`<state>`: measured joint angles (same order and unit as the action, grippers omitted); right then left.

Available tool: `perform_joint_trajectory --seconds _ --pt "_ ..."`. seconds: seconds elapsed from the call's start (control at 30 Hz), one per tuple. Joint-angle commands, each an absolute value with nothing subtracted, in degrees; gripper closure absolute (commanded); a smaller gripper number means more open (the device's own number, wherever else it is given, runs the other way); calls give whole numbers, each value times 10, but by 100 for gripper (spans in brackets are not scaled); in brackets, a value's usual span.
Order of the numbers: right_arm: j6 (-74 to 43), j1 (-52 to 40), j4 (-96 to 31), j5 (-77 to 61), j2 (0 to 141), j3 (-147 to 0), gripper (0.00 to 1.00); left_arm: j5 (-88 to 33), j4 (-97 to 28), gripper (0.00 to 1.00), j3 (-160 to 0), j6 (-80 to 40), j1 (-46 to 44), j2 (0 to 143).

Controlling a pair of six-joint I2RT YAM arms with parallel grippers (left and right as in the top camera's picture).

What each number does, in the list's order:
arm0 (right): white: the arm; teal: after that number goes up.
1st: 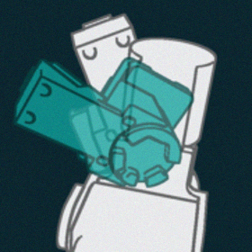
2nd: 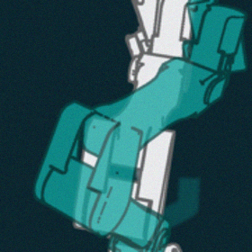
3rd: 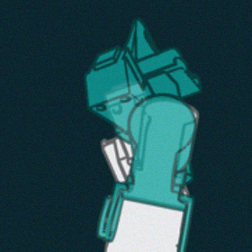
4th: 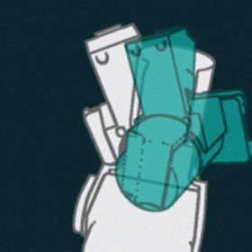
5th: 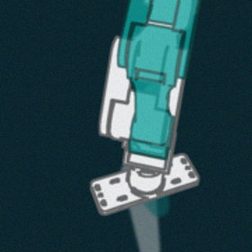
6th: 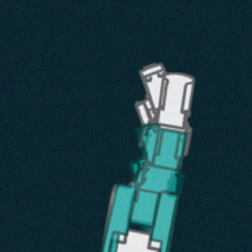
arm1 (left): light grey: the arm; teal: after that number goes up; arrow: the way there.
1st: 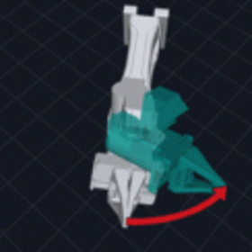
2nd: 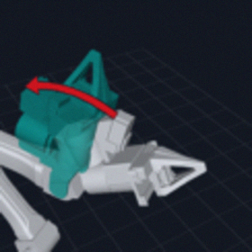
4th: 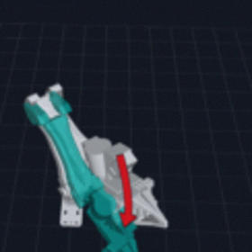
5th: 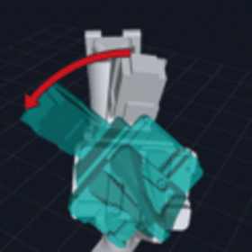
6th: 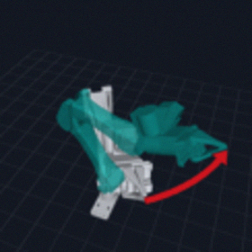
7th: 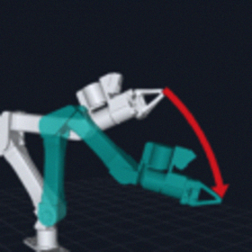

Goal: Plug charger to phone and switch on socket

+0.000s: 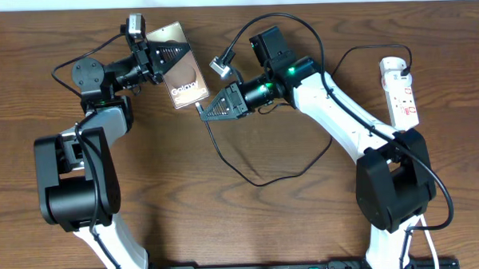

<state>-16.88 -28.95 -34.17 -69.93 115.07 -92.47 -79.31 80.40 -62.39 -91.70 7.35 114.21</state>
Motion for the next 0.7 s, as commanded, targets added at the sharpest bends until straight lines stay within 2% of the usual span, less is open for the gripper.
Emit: perform_joint_trajectory --seconds 0.0,0.67 --pt "-158 -289 -341 -700 1152 -924 99 -783 811 93 -629 -923 74 1131" --pt "-178 -291 -327 -698 1152 -924 99 -783 811 93 -629 -937 73 1131"
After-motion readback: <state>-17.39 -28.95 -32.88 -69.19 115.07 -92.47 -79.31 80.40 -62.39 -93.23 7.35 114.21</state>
